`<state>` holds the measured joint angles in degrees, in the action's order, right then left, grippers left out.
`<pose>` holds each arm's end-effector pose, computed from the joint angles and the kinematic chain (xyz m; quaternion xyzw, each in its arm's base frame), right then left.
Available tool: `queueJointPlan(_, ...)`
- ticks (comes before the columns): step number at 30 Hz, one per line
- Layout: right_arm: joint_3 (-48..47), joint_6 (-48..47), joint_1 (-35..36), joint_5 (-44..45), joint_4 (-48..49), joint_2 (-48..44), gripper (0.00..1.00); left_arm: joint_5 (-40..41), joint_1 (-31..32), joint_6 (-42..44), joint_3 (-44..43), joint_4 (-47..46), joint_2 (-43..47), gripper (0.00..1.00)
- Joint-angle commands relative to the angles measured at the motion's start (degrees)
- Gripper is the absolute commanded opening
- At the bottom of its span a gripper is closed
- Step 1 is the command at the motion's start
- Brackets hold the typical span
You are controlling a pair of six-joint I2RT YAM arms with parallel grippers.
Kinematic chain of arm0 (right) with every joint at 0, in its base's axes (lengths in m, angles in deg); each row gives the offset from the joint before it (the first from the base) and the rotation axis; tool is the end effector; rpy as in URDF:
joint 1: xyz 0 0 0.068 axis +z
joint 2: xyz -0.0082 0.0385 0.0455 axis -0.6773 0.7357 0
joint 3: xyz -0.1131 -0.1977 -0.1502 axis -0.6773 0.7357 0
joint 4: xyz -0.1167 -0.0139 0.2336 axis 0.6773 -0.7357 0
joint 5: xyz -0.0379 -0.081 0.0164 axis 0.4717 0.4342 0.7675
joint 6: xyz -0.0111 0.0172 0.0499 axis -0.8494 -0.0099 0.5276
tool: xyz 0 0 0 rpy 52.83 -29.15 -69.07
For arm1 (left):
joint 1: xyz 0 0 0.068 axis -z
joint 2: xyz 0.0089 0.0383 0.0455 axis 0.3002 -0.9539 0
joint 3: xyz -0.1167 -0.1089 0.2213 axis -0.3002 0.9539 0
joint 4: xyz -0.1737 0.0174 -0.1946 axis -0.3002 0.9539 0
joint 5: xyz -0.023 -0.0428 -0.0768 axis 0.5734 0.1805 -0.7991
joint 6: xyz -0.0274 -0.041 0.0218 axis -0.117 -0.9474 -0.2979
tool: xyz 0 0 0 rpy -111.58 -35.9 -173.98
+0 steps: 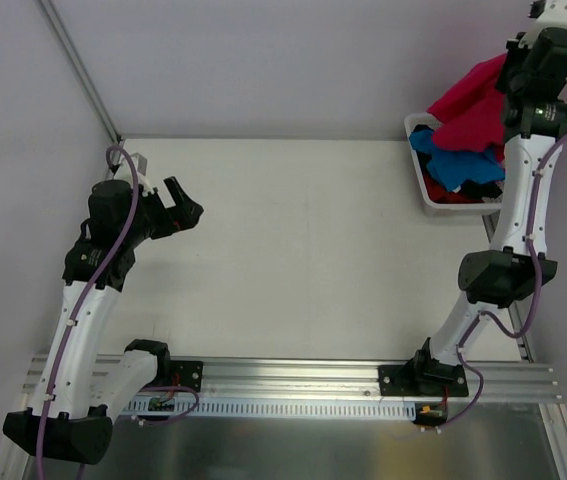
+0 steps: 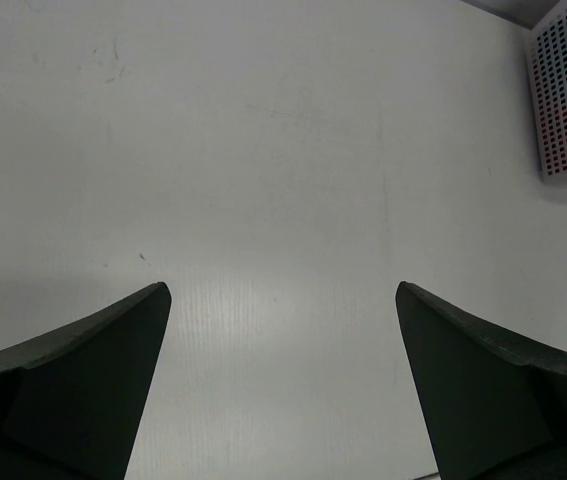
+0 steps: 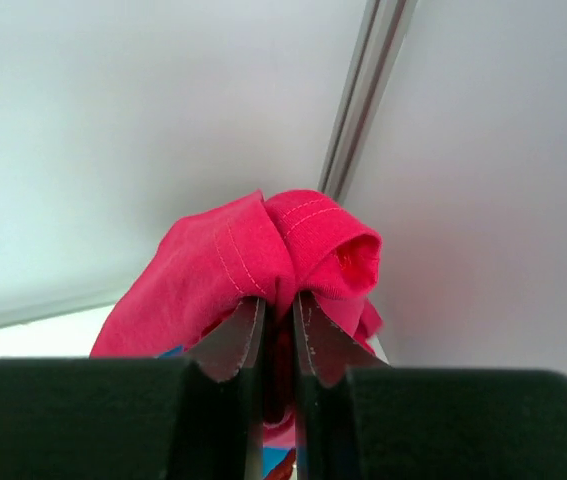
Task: Fold and stack the t-shirts
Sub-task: Move the tshirt to the center of the board
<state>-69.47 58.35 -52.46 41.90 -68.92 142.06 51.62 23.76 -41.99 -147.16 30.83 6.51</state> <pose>0.3959 -0.0733 0.5235 -0.0319 0.7148 -0.2351 0.6579 0.1826 -0.0257 0.3825 -0.0764 0.8154 -0.2045 0.5362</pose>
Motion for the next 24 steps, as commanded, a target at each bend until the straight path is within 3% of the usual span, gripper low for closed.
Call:
queueJointPlan(1, -4.05, 1.65, 0.51, -3.93, 3.67, -6.14, 0.00, -2.93, -0.22, 0.72, -0.07, -2.66, -0.54, 0.99)
queueJointPlan(24, 1.04, 3.41, 2.18, -11.33, -0.02, -12.47, 0.00, -2.67, -0.22, 2.31, -0.95, -4.07, -2.39, 0.99)
